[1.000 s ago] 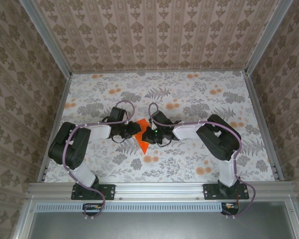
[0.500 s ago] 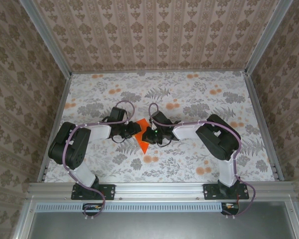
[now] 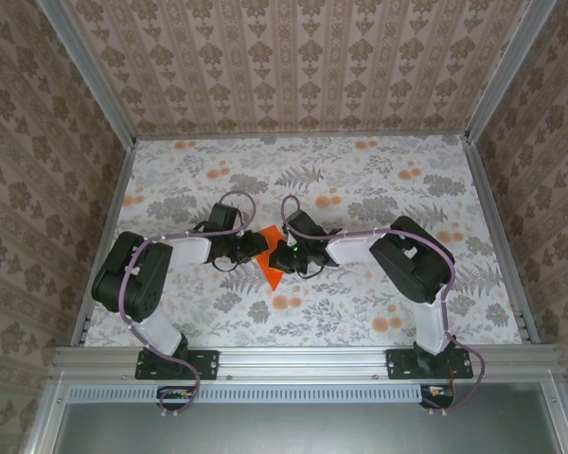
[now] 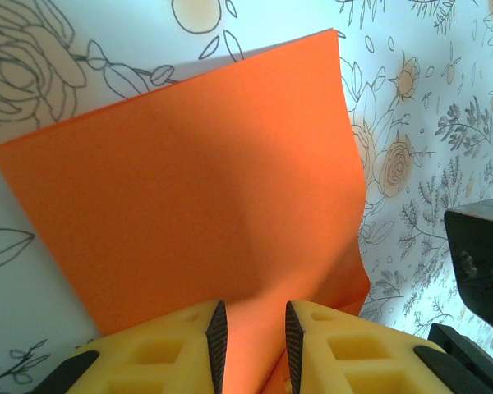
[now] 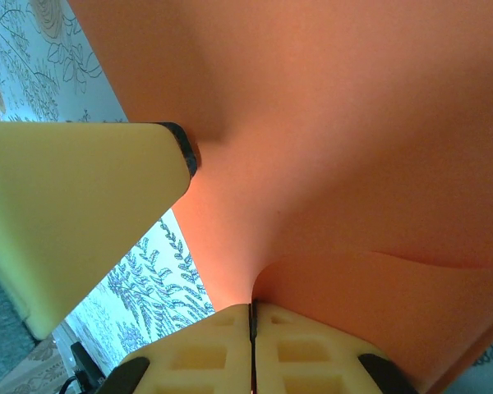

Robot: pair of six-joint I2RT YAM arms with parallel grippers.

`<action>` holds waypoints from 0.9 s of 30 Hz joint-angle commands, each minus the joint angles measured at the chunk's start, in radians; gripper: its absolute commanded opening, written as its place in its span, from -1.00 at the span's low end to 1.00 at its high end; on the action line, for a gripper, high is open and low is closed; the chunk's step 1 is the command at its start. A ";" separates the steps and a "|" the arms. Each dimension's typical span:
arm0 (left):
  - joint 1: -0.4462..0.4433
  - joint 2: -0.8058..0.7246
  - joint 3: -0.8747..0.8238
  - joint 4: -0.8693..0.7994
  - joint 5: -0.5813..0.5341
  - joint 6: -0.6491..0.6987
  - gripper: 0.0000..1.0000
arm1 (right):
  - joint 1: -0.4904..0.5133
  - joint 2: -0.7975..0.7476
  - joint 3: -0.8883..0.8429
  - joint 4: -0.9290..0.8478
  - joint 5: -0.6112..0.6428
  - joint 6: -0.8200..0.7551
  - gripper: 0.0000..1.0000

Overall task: Fold a paper plane with a square sheet of paper (pick it up from the middle)
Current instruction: Third fold the triangle at the center of the table.

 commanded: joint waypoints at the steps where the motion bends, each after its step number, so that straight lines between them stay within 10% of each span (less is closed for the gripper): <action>1: -0.010 0.021 -0.026 -0.034 -0.010 0.019 -0.42 | 0.003 0.025 0.016 -0.004 0.019 -0.002 -0.84; 27: 0.089 -0.267 -0.063 -0.171 -0.049 0.023 -0.27 | 0.006 0.035 0.009 -0.079 0.035 -0.025 -0.21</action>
